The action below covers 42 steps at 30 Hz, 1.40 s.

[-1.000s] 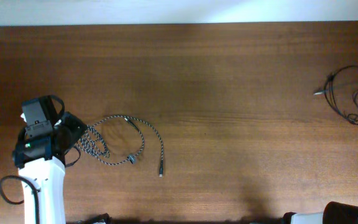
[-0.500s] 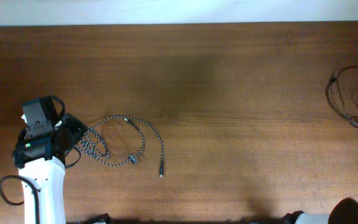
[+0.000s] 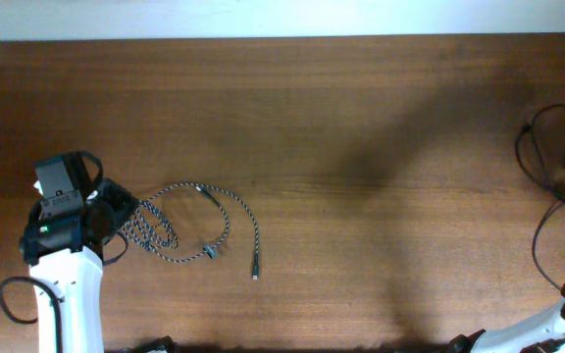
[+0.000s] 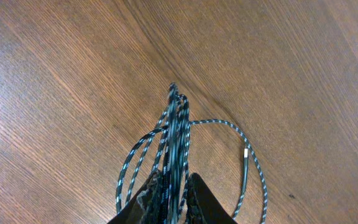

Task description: Untangle cables

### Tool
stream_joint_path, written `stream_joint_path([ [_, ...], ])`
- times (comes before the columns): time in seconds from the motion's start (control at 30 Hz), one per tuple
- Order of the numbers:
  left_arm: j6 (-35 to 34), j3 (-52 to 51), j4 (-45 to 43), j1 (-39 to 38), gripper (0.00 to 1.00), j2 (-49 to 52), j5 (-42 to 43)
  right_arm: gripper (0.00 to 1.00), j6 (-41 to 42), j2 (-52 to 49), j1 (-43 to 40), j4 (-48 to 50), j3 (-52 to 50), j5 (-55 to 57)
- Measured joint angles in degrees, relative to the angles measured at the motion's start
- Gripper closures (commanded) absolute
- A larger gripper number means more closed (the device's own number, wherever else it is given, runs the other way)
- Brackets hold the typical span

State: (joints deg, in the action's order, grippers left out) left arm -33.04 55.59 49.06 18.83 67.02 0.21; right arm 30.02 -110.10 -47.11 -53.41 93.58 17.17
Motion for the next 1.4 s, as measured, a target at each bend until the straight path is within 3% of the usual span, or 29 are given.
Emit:
stream_joint_path([
  [0.13, 0.0, 0.0, 0.0, 0.0, 0.83, 0.0, 0.0, 0.04, 1.36, -0.02, 0.0, 1.7, -2.01, -18.97],
  [0.17, 0.0, 0.0, 0.0, 0.0, 0.83, 0.0, 0.0, 0.11, 2.78, -0.02, 0.0, 1.57, -2.75, -20.24],
  [0.23, 0.0, 0.0, 0.0, 0.0, 0.82, 0.0, 0.0, 0.18, 15.17, -0.13, 0.0, 5.18, -8.35, -20.35],
  [0.33, 0.0, 0.0, 0.63, 0.0, 0.8, 0.0, 0.0, 0.33, 22.8, -0.98, 0.0, 12.76, -13.29, -18.97],
  [0.4, 0.0, 0.0, 1.11, 0.0, 0.81, 0.0, 0.0, 0.33, 25.09, -1.09, 0.0, 14.6, -13.9, -16.0],
  [0.43, 0.0, 0.0, 1.14, 0.0, 0.8, 0.0, 0.0, 0.47, 25.57, -1.7, -0.04, 14.97, -13.9, -13.22],
  [0.5, 0.0, 0.0, 1.73, 0.0, 0.8, 0.0, 0.0, 0.56, 25.68, -4.48, -0.2, 16.74, -13.9, -11.54],
  [0.57, 0.0, 0.0, 3.02, 0.0, 0.79, 0.0, 0.0, 0.76, 26.01, -7.98, -0.46, 18.27, -13.94, -10.93],
  [0.6, 0.0, 0.0, 3.34, 0.0, 0.79, 0.0, 0.0, 0.96, 25.94, -8.61, -0.52, 19.52, -13.94, -10.51],
  [0.77, 0.0, 0.0, 3.43, 0.0, 0.78, 0.0, 0.0, 0.96, 23.65, -8.68, -2.01, 18.58, -13.86, -10.97],
  [0.83, 0.0, 0.0, 3.43, 0.0, 0.81, 0.0, 0.0, 0.96, 20.26, -6.58, -6.32, 15.5, -11.98, -11.19],
  [0.9, 0.0, 0.0, 3.45, 0.0, 0.81, 0.0, 0.0, 0.95, 17.09, 1.9, -11.52, 15.41, -8.39, -12.07],
  [0.93, -0.02, 0.0, 3.43, 0.0, 0.81, 0.0, 0.0, 0.56, 16.06, 5.49, -13.6, 16.2, -6.8, -12.07],
  [0.97, 0.0, 0.0, 3.43, 0.0, 0.81, 0.0, -0.02, 0.55, 14.78, 5.88, -14.21, 16.17, -6.45, -12.02],
  [1.07, 0.0, 0.0, 3.45, 0.0, 0.81, 0.0, -0.02, 0.03, 12.46, 0.0, -14.32, 11.74, -6.56, -8.98],
  [1.1, -0.02, 0.0, 3.45, 0.0, 0.81, 0.0, -0.02, 0.01, 12.26, -1.14, -14.32, 12.09, -6.6, -9.68],
  [1.2, 0.0, 0.0, 3.48, 0.0, 0.81, 0.0, -0.02, 0.01, 11.34, -1.6, -14.36, 18.86, -6.86, -24.39],
  [1.23, -0.02, 0.0, 3.48, 0.0, 0.81, 0.0, -0.02, 0.12, 11.26, -1.6, -14.36, 20.57, -6.88, -29.9],
  [1.27, 0.0, 0.0, 3.48, 0.0, 0.81, 0.0, -0.02, 0.4, 11.21, -1.6, -13.9, 20.94, -6.88, -34.73],
  [1.37, -0.02, 0.0, 3.45, 0.0, 0.81, 0.0, -0.02, 0.41, 11.85, -1.95, -9.2, 18.8, -6.91, -34.8],
  [1.4, -0.02, 0.0, 3.45, 0.0, 0.81, 0.0, -0.02, 0.48, 14.01, -2.67, -6.19, 18.73, -6.91, -32.92],
])
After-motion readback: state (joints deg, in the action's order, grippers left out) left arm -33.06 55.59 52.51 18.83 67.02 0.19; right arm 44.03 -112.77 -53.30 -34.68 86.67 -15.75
